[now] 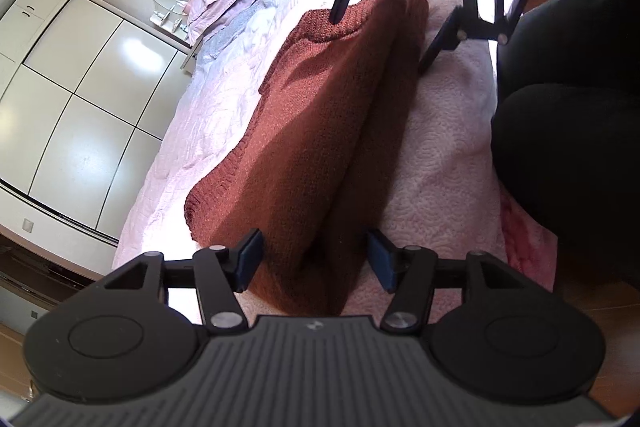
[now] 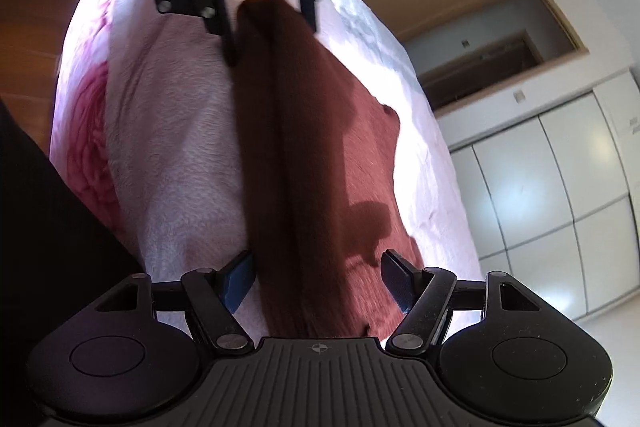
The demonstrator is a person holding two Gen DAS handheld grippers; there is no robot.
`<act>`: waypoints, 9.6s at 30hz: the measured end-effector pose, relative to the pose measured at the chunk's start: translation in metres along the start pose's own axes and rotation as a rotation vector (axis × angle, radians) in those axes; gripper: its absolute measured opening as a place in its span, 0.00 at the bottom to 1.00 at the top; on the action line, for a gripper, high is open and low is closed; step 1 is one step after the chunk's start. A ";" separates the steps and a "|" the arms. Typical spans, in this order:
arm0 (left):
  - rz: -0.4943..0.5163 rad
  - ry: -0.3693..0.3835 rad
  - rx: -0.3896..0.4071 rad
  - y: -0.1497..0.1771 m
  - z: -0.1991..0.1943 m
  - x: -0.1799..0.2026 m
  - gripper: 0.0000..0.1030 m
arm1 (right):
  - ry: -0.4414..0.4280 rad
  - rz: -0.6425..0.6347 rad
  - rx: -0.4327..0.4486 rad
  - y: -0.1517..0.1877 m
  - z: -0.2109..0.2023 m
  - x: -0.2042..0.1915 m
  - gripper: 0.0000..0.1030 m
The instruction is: Fold clothes
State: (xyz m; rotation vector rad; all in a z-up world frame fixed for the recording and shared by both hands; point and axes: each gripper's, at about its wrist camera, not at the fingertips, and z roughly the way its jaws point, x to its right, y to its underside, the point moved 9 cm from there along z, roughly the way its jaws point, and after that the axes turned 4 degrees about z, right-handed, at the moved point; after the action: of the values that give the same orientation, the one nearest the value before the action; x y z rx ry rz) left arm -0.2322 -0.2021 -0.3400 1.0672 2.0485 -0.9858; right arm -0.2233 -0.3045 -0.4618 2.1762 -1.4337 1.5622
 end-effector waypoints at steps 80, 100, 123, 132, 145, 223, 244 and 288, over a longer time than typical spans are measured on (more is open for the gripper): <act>0.387 0.235 0.357 -0.413 0.059 -0.244 0.25 | 0.175 0.433 -0.352 0.166 -0.285 0.407 0.19; 0.456 0.268 0.587 -0.551 0.029 -0.320 0.25 | 0.280 0.530 -0.462 0.178 -0.388 0.549 0.19; 0.318 0.053 0.704 -0.911 0.219 -0.363 0.26 | 0.566 0.270 -0.440 0.488 -0.455 0.847 0.19; 0.429 0.186 0.557 -0.866 0.316 -0.214 0.25 | 0.160 0.384 -0.490 0.594 -0.383 0.647 0.19; 0.358 0.153 0.553 -0.845 0.324 -0.207 0.27 | 0.171 0.424 -0.545 0.589 -0.379 0.618 0.20; -0.486 0.461 0.130 -0.717 0.229 -0.162 0.98 | 0.371 1.591 -0.446 0.573 -0.430 0.495 0.99; -0.634 0.474 0.241 -0.624 0.079 -0.165 0.98 | 0.683 1.720 -0.584 0.407 -0.499 0.438 0.99; -0.828 0.409 0.123 -0.632 0.036 -0.160 0.98 | 0.603 1.716 -0.621 0.393 -0.532 0.437 0.99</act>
State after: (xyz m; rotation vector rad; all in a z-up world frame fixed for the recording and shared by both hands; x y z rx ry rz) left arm -0.6913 -0.5453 -0.0265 0.4647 2.8976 -1.3737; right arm -0.8615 -0.4957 -0.0326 -0.2607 -2.9451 1.2575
